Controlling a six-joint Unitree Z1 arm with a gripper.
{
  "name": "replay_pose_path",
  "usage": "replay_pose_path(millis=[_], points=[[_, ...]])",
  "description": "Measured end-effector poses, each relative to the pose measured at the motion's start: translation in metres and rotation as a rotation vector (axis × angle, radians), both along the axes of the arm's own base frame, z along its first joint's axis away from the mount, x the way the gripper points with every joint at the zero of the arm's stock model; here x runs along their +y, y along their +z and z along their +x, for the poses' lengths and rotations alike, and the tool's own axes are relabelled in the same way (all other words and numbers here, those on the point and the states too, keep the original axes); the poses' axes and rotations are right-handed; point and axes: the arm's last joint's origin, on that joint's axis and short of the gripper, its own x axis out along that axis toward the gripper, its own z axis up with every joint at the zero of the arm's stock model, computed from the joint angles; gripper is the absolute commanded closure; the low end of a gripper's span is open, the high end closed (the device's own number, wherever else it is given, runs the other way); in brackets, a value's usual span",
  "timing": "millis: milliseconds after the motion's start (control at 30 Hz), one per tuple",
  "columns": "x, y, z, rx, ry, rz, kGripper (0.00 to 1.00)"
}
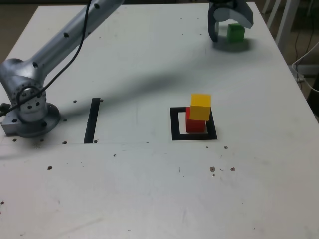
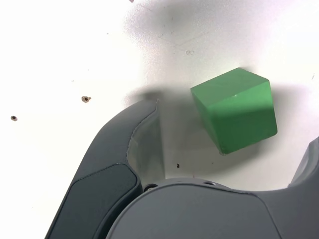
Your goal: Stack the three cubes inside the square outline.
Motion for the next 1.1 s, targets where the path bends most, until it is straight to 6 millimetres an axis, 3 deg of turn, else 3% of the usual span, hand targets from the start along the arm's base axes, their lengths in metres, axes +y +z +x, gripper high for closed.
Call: replay_pose_path(millis=[367, 767, 933, 1100], points=[[0.005, -0.009, -0.001, -0.015, -0.027, -0.049, 0.00], [0.011, -0.009, 0.001, -0.051, -0.021, -0.029, 0.06], [0.013, -0.010, 0.003, -0.060, -0.013, -0.017, 0.13], [0.012, -0.012, 0.007, -0.071, -0.010, -0.009, 0.29]])
